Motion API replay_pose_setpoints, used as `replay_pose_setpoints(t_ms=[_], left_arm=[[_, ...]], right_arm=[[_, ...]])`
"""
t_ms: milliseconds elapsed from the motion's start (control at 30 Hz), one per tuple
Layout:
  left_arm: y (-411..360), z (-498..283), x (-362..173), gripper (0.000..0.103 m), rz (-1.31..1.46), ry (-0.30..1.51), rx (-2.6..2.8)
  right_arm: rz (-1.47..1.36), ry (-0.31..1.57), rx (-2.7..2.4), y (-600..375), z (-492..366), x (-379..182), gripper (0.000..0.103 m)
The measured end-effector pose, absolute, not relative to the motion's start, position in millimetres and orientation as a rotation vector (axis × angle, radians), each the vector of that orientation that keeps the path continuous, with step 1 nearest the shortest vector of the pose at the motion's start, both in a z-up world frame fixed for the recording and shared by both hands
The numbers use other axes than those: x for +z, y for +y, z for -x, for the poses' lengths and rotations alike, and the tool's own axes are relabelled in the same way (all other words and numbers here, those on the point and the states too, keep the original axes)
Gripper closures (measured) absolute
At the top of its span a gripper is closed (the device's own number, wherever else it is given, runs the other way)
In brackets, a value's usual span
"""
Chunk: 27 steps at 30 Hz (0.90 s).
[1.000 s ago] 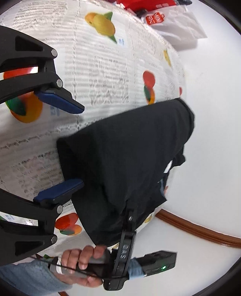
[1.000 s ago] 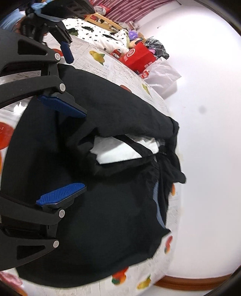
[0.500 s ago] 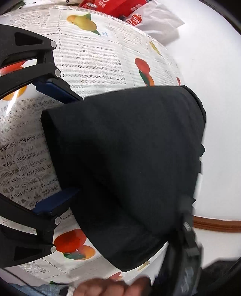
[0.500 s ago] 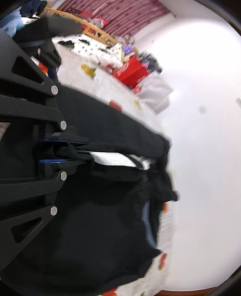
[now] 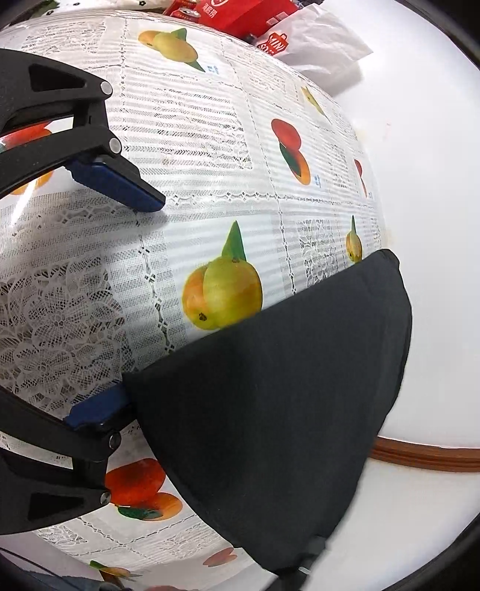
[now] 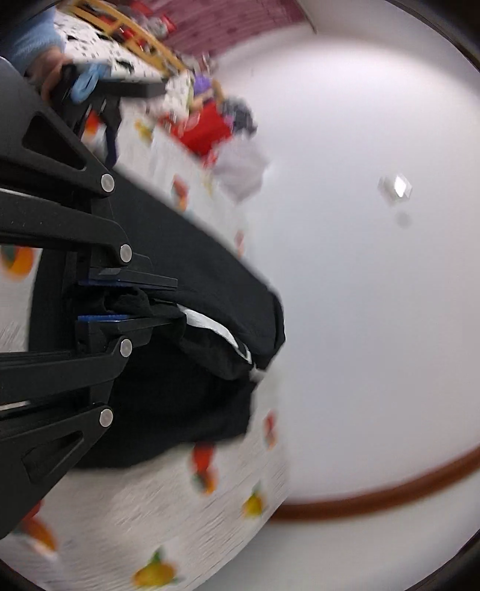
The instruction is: Fold large clothes
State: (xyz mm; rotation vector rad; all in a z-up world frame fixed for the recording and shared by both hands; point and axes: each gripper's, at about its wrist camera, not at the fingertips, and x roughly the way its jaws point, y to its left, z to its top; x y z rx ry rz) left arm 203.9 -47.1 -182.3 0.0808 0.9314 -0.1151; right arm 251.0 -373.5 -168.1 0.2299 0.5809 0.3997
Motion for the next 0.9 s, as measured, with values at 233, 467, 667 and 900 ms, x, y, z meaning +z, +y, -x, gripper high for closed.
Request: replay_pose_setpoints(t_ms=[233, 467, 667, 900], left_arm=[[-56, -199, -174, 0.017, -0.040, 0.931, -0.174], [-85, -208, -172, 0.017, -0.069, 0.922, -0.236], [-98, -211, -179, 0.016, -0.115, 0.949, -0.182], [-99, -209, -180, 0.015, -0.099, 0.938, -0.169]], right_arm=[[-0.245, 0.679, 0.356, -379, -265, -196, 0.075], [-0.194, 0.749, 0.350, -368, -292, -200, 0.045], [-0.090, 0.707, 0.351, -351, -297, -177, 0.092], [-0.161, 0.450, 0.426, -386, -261, -135, 0.094]])
